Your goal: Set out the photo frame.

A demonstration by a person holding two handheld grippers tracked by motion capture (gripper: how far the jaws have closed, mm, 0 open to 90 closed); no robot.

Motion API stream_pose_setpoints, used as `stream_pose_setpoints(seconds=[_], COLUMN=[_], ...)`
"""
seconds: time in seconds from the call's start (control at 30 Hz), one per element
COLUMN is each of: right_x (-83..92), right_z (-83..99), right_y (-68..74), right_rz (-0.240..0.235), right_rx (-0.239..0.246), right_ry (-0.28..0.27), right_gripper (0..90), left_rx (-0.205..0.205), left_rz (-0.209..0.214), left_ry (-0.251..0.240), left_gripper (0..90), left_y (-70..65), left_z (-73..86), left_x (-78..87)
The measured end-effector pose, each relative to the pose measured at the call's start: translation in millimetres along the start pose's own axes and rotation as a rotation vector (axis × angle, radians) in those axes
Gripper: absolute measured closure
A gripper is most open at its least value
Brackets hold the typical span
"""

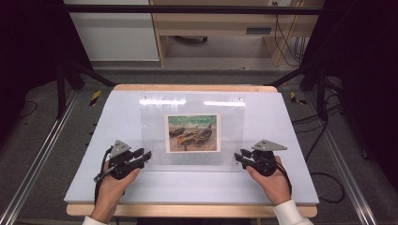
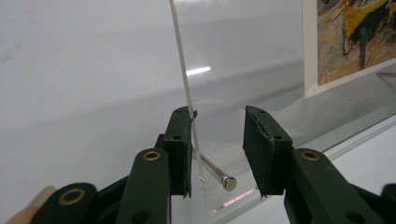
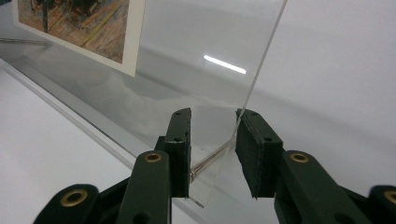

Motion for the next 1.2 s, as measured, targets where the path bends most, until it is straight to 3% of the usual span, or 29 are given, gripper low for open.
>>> stream_pose_setpoints(seconds=[1.2], right_x=[3.2], right_z=[6.7], right_y=[2.7], right_rz=[0.010], right_rx=[0.003], right_ry=[0.008], right_gripper=[70.3], left_rx=[0.005], left_rz=[0.009], left_ry=[0.012], left_gripper=[65.7], left_y=[-1.7], left_z=[6.0], left_x=[3.7])
Point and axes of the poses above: each handheld gripper's, and its own axes: x roughly backward along the jaws, z roughly out of its underside, y roughly to its left, the point moved 6 cm from there along -x, roughly forward along the jaws, and after that the axes turned 5 degrees about y, right-handed, at the moved point
